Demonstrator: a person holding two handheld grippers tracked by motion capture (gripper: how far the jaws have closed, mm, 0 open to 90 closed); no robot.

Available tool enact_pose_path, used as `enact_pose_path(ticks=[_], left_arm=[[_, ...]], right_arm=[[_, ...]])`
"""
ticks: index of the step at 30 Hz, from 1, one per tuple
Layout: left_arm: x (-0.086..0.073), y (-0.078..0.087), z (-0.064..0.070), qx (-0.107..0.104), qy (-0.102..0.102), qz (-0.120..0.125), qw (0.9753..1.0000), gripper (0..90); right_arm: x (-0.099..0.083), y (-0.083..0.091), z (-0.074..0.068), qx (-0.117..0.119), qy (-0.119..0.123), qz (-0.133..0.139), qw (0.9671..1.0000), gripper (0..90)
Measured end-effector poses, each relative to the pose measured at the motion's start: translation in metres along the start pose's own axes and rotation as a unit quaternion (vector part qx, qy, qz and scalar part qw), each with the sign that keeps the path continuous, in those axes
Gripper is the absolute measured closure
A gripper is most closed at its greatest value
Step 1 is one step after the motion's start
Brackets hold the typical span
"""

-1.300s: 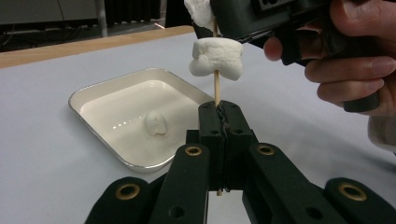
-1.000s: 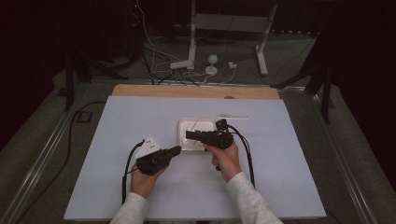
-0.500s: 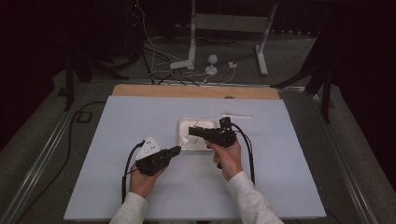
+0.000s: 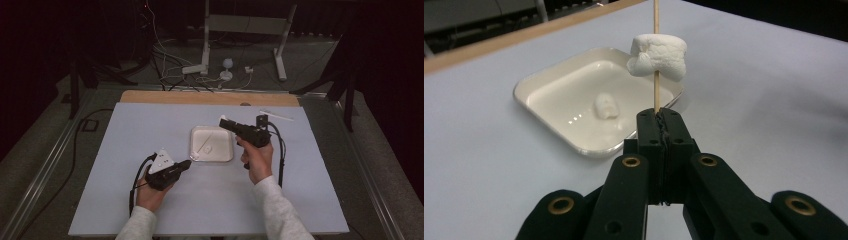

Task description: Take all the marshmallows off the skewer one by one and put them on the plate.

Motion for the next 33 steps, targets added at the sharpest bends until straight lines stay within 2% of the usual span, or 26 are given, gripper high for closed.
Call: enact_pose_path(ticks=[3, 8, 11, 12, 15, 23, 32, 33], left_arm=[[0.003, 0.002, -0.002, 0.004, 0.009, 0.014, 0.9999, 90.0], [0.004, 0.000, 0.000, 0.007, 0.012, 0.011, 0.9998, 90.0], [0.003, -0.001, -0.001, 0.006, 0.015, 0.011, 0.9998, 90.0], [0.003, -0.002, -0.001, 0.006, 0.016, 0.010, 0.9998, 90.0], [0.003, -0.001, -0.001, 0.006, 0.018, 0.012, 0.9997, 90.0], [0.003, -0.002, -0.002, 0.005, 0.023, 0.016, 0.9996, 90.0], [0.003, -0.002, -0.003, 0.003, 0.030, 0.021, 0.9993, 90.0], [0.003, -0.002, -0.003, 0.003, 0.031, 0.021, 0.9993, 90.0]], right_arm=[[0.007, 0.008, -0.002, -0.022, 0.026, -0.010, 0.9994, 78.4], [0.004, 0.005, 0.004, -0.045, 0.036, -0.020, 0.9981, 76.8], [-0.002, -0.002, 0.008, -0.069, 0.050, -0.035, 0.9958, 76.1], [-0.005, -0.006, 0.010, -0.087, 0.064, -0.042, 0.9932, 75.7], [-0.007, -0.010, 0.013, -0.098, 0.070, -0.046, 0.9916, 75.2], [-0.019, -0.026, 0.028, -0.149, 0.076, -0.071, 0.9834, 73.8], [-0.029, -0.039, 0.043, -0.173, 0.068, -0.095, 0.9781, 73.2], [-0.030, -0.042, 0.047, -0.178, 0.066, -0.099, 0.9767, 72.3]])
Point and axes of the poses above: each handheld gripper's, and its own axes: y roughly backward along the jaws, x roughly out of its top, z roughly to its right, the point moved 2 cm from there along -y, roughly forward along the jaws, and after that the axes turned 15 degrees about -y, right-handed, at the moved point
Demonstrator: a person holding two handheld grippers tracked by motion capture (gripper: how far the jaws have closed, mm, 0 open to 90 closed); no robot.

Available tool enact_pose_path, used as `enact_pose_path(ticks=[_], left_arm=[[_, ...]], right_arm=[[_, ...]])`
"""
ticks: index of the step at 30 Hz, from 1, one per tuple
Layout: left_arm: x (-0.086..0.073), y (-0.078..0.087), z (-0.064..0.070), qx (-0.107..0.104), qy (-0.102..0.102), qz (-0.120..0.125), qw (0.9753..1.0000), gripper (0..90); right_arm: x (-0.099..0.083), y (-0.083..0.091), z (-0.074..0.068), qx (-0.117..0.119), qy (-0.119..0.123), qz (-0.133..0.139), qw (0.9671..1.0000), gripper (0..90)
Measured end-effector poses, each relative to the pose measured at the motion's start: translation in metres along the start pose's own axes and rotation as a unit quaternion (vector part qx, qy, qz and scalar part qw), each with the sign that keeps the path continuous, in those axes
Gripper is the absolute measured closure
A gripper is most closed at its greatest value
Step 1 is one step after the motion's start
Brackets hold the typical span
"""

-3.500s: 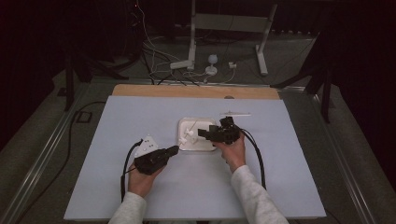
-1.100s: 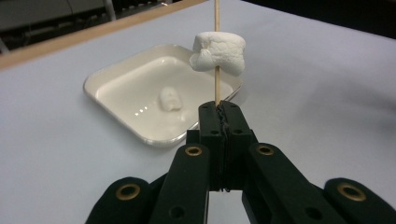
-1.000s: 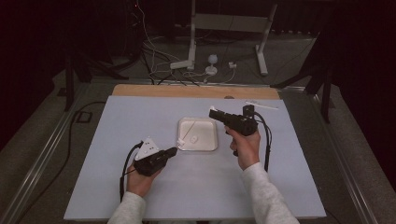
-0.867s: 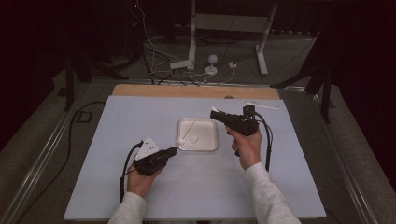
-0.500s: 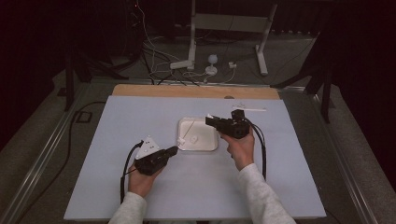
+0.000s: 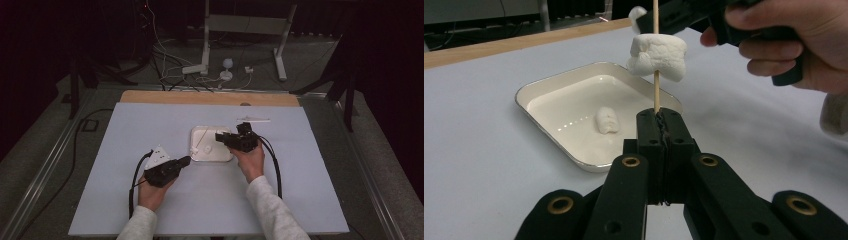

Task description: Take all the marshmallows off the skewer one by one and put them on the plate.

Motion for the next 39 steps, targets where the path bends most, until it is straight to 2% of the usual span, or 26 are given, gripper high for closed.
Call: enact_pose_path(ticks=[2, 3, 6, 9, 13, 20, 25, 36, 39], left_arm=[[0.000, 0.000, 0.000, 0.000, 0.001, -0.001, 1.0000, 90.0], [0.000, 0.000, 0.000, -0.001, 0.001, -0.002, 1.0000, 90.0], [0.000, 0.000, 0.000, 0.000, 0.002, -0.002, 1.0000, 90.0], [0.000, 0.000, -0.001, 0.003, 0.004, -0.003, 1.0000, 90.0], [-0.001, 0.000, -0.002, 0.007, 0.007, -0.006, 0.9999, 90.0], [-0.001, -0.001, -0.001, 0.009, 0.007, -0.009, 0.9999, 90.0], [-0.001, -0.002, -0.001, 0.010, 0.007, -0.009, 0.9999, 90.0], [0.001, -0.002, 0.000, 0.006, 0.012, -0.002, 0.9999, 90.0], [0.001, -0.002, 0.000, 0.004, 0.016, 0.002, 0.9999, 90.0]], right_arm=[[-0.001, -0.002, 0.001, -0.003, -0.001, -0.003, 1.0000, 70.3], [-0.001, -0.004, 0.002, -0.006, -0.003, -0.007, 1.0000, 66.0], [-0.003, -0.009, 0.006, -0.022, -0.011, -0.016, 0.9996, 44.3], [-0.005, -0.011, 0.008, -0.024, -0.021, -0.027, 0.9991, 36.3], [-0.006, -0.006, 0.003, -0.014, -0.013, -0.019, 0.9996, 26.2], [-0.008, 0.007, -0.015, 0.041, -0.011, -0.012, 0.9991, 21.2], [-0.011, 0.011, -0.025, 0.068, -0.007, -0.013, 0.9976, 19.9], [-0.021, 0.004, -0.037, 0.104, -0.004, -0.030, 0.9941, 16.9], [-0.024, 0.000, -0.041, 0.107, 0.000, -0.037, 0.9936, 17.6]])
Point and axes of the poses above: each handheld gripper's, and its own axes: y roughly backward along the jaws, x roughly out of its top, z roughly to its right, the point moved 2 cm from there along -y, roughly forward along the jaws, and after that the axes turned 15 degrees about -y, right-handed, at the moved point
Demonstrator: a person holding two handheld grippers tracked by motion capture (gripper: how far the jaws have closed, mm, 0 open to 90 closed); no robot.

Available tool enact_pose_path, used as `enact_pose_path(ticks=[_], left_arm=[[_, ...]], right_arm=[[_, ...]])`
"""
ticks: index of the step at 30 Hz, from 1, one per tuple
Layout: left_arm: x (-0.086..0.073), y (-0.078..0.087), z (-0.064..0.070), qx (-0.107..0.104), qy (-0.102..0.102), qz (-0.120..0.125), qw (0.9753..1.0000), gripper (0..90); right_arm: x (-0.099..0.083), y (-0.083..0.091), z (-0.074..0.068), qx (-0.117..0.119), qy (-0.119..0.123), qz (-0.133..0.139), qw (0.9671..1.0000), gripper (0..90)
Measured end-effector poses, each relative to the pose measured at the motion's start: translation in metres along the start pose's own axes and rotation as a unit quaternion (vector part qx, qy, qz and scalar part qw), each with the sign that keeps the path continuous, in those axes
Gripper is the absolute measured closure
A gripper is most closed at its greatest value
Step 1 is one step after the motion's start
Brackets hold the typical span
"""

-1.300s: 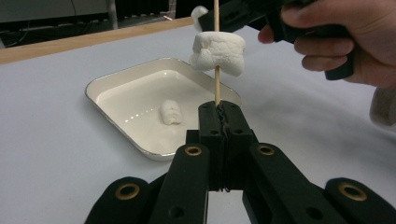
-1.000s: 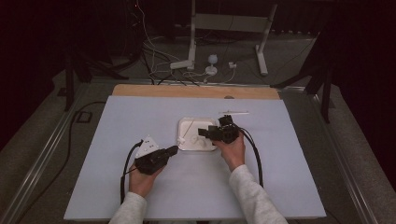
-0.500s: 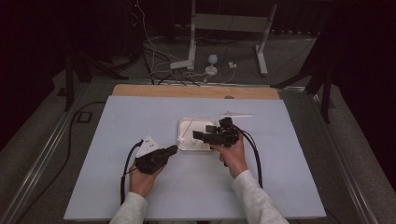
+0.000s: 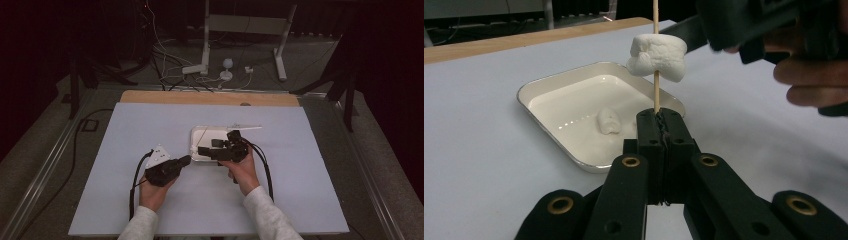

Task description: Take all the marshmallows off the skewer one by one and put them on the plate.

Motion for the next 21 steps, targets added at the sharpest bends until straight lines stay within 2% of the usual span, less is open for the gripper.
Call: enact_pose_path(ticks=[11, 16, 21], left_arm=[[0.002, -0.001, 0.003, -0.005, 0.001, 0.007, 1.0000, 90.0], [0.002, -0.001, 0.004, -0.008, -0.001, 0.010, 0.9999, 90.0], [0.003, -0.002, 0.006, -0.014, -0.002, 0.014, 0.9998, 90.0]], right_arm=[[-0.006, -0.011, -0.007, 0.020, 0.014, -0.012, 0.9996, 25.8], [-0.008, -0.014, -0.008, 0.030, 0.014, -0.024, 0.9991, 44.4], [-0.008, -0.016, -0.008, 0.043, 0.006, -0.027, 0.9987, 58.8]])
Point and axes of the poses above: each handheld gripper's, and its own axes: y roughly backward along the jaws, x roughly out of its top, z roughly to its right, the point moved 2 cm from there along -y, roughly forward along the jaws, and after that the axes turned 15 degrees about -y, right-handed, at the moved point
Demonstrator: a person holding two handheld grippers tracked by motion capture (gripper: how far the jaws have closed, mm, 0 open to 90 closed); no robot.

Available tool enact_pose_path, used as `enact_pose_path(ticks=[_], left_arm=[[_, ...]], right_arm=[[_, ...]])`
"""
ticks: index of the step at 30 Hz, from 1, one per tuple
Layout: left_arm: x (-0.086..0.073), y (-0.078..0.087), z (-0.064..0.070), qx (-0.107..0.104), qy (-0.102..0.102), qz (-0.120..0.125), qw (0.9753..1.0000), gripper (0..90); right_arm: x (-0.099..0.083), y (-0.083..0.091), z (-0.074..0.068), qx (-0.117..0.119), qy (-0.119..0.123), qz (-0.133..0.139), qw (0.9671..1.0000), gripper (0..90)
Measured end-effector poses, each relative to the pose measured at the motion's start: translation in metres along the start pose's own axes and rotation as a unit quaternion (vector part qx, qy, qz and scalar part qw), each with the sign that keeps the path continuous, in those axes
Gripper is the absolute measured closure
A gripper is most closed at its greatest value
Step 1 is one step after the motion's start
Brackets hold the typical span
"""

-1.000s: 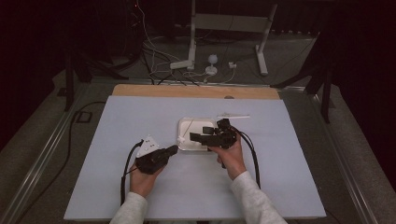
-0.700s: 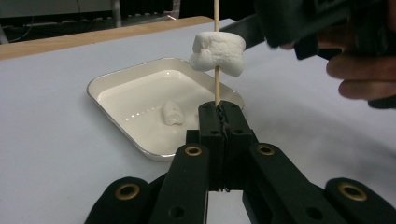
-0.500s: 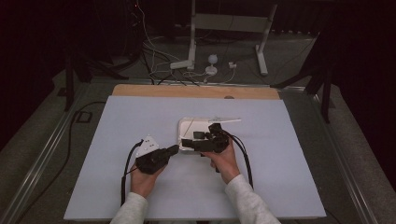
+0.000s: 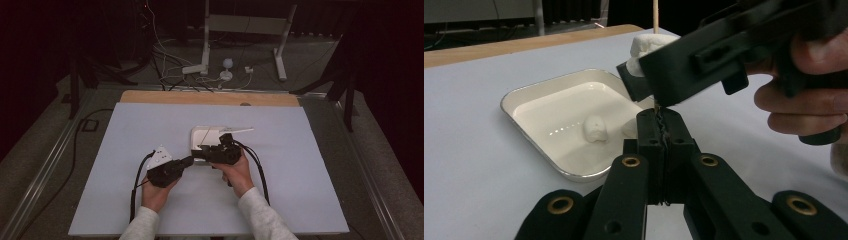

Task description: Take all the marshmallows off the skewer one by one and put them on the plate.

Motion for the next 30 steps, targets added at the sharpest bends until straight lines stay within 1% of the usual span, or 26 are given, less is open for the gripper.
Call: enact_pose_path(ticks=[1, 2, 4, 8, 12, 14, 15, 16, 17, 18, 19, 20, 24, 29, 30], left_arm=[[0.000, 0.000, 0.000, 0.000, -0.001, -0.001, 1.0000, 90.0], [-0.001, -0.001, 0.000, 0.000, -0.001, -0.002, 1.0000, 90.0], [-0.001, -0.001, 0.000, 0.000, -0.001, -0.002, 1.0000, 90.0], [-0.001, 0.000, -0.001, -0.001, -0.005, 0.000, 1.0000, 90.0], [0.000, 0.001, -0.001, -0.004, -0.011, 0.001, 0.9999, 90.0], [0.000, 0.001, -0.001, -0.005, -0.018, -0.001, 0.9998, 90.0], [0.000, 0.000, 0.000, -0.003, -0.021, -0.008, 0.9997, 90.0], [-0.002, -0.001, 0.001, -0.001, -0.031, -0.020, 0.9993, 90.0], [-0.004, -0.001, 0.001, -0.002, -0.034, -0.026, 0.9991, 90.0], [-0.004, -0.002, 0.001, -0.006, -0.030, -0.021, 0.9993, 90.0], [-0.004, -0.002, 0.002, -0.005, -0.033, -0.023, 0.9992, 90.0], [-0.003, -0.003, 0.003, -0.007, -0.038, -0.024, 0.9990, 90.0], [-0.002, -0.005, 0.005, -0.013, -0.040, -0.022, 0.9989, 90.0], [-0.003, -0.004, 0.005, -0.012, -0.042, -0.022, 0.9988, 90.0], [-0.003, -0.004, 0.005, -0.012, -0.043, -0.023, 0.9987, 90.0]], right_arm=[[0.000, 0.000, 0.000, 0.006, -0.003, 0.000, 1.0000, 65.8], [0.000, 0.000, 0.000, 0.006, -0.003, 0.000, 1.0000, 65.8], [0.000, 0.000, -0.001, 0.014, -0.007, -0.002, 0.9999, 71.7], [0.001, 0.002, -0.001, 0.022, -0.018, 0.000, 0.9996, 75.1], [0.002, 0.004, -0.002, 0.024, -0.020, 0.003, 0.9995, 76.5], [0.003, 0.006, -0.002, 0.024, -0.019, 0.004, 0.9995, 76.7], [0.003, 0.007, -0.002, 0.023, -0.020, 0.006, 0.9995, 76.9], [0.005, 0.009, -0.002, 0.020, -0.022, 0.017, 0.9994, 77.3], [0.008, 0.014, -0.001, 0.023, -0.032, 0.035, 0.9986, 77.6], [0.012, 0.021, 0.002, 0.037, -0.048, 0.048, 0.9970, 77.7], [0.017, 0.027, 0.004, 0.045, -0.057, 0.054, 0.9959, 77.7], [0.018, 0.030, 0.004, 0.041, -0.052, 0.058, 0.9961, 77.8], [0.024, 0.043, 0.001, 0.027, -0.036, 0.065, 0.9969, 77.9], [0.030, 0.051, 0.001, 0.025, -0.036, 0.077, 0.9960, 77.9], [0.031, 0.052, 0.000, 0.022, -0.033, 0.079, 0.9960, 77.9]])
Point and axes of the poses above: each handheld gripper's, and its own axes: y roughly backward along the jaws, x roughly out of its top, z roughly to its right, the point moved 2 cm from there along -y, roughly forward along the jaws, and after that the axes turned 15 degrees about -y, right-handed, at the moved point
